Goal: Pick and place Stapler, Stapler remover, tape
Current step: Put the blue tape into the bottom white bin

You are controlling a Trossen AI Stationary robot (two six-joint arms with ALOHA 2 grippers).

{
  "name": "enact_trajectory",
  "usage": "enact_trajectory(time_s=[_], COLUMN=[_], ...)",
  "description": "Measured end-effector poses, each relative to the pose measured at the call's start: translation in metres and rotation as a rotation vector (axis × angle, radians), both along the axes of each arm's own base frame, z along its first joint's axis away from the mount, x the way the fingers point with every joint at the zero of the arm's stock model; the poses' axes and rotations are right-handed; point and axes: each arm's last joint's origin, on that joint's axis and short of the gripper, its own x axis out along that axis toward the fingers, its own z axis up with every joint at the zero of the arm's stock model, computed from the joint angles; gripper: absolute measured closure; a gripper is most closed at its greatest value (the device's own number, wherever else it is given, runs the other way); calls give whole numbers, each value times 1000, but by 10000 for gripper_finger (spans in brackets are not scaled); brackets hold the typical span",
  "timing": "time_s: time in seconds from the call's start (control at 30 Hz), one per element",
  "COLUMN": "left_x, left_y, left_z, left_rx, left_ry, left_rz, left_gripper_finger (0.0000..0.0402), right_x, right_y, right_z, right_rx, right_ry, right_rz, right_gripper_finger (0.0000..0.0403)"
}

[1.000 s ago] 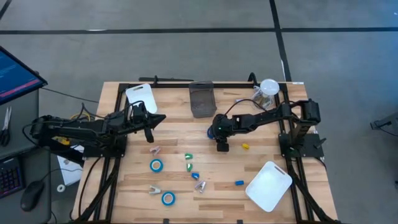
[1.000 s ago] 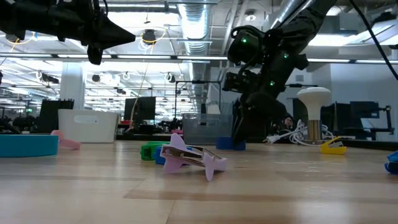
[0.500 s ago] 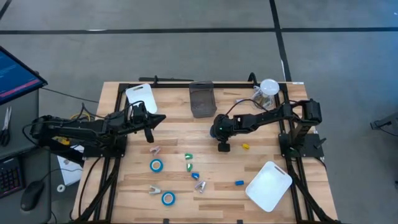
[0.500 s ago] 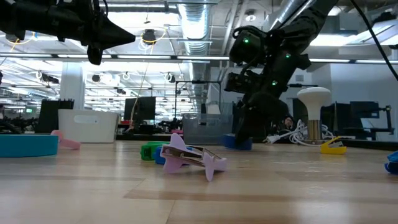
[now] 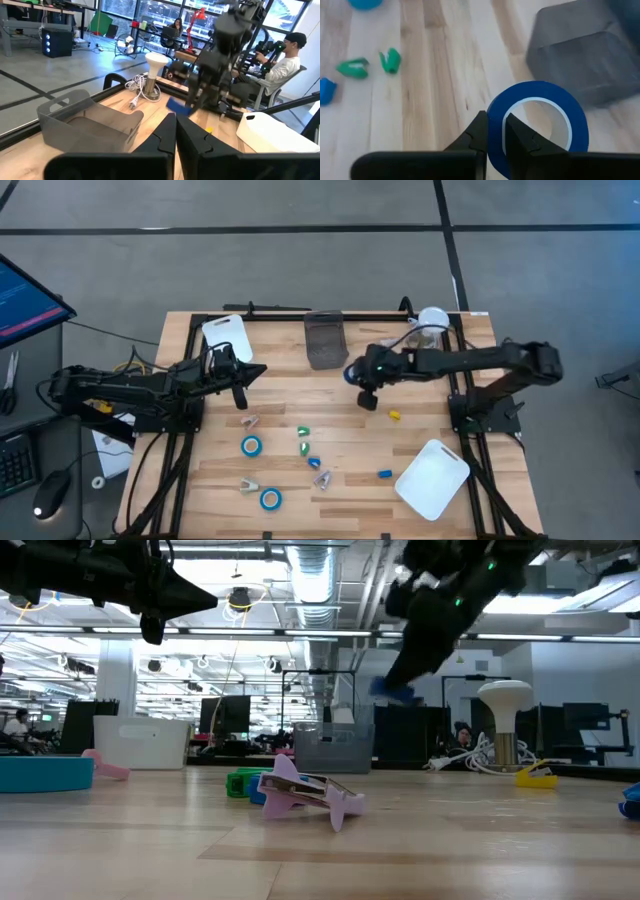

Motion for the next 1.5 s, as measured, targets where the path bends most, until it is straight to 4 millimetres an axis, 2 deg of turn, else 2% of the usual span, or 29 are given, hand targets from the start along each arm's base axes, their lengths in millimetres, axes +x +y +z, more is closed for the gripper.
enact_trajectory(time_s=[0.17, 0.47, 0.67, 1.13, 1.5], left_x=[0, 0, 0, 0, 0], left_y=[0, 0, 0, 0, 0], left_z=[0, 0, 0, 0, 0], left_rx=[0, 0, 0, 0, 0], left_ry=[-1, 0, -1, 0, 0], left_rz=[0, 0, 0, 0, 0], left_gripper_finger=[398, 398, 398, 398, 398], right_x=[-25, -70, -91, -116, -147], right_y=[8, 47, 75, 137, 178], right_z=[23, 43, 46, 42, 42], right_rx=[51, 181, 221, 454, 690], right_ry=[-4, 74, 110, 84, 228], right_rz=[-53, -93, -177, -340, -323], right_gripper_finger=[376, 376, 376, 376, 376])
